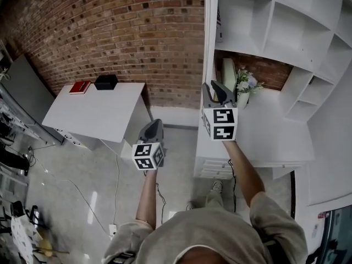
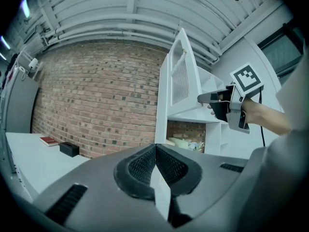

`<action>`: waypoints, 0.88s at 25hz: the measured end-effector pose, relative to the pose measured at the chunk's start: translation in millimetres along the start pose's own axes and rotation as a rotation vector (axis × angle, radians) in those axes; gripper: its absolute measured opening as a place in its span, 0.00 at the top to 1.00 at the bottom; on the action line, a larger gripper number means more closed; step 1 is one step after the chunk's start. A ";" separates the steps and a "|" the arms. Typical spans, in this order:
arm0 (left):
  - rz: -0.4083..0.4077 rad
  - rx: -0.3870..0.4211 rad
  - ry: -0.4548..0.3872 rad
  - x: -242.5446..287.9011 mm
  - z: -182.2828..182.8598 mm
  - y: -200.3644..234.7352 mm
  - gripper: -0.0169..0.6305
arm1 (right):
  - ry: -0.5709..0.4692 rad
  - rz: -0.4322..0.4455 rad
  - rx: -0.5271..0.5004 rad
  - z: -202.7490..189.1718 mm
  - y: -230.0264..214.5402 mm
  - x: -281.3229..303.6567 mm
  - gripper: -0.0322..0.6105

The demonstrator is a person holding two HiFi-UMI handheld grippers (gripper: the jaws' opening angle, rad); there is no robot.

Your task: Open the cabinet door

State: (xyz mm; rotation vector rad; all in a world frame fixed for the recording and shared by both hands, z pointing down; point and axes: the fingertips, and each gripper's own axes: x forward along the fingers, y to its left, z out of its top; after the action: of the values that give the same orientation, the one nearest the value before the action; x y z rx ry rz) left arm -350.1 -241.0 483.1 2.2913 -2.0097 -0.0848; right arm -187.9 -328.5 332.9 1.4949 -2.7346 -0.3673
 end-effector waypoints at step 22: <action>-0.079 0.003 0.003 10.3 0.0 -18.7 0.93 | 0.010 0.004 -0.021 -11.4 8.4 -25.6 0.85</action>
State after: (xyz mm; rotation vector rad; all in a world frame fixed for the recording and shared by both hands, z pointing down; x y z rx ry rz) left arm -330.3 -248.8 481.3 2.3712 -1.9184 -0.0839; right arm -179.6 -305.1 348.5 1.4822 -2.7171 -0.3867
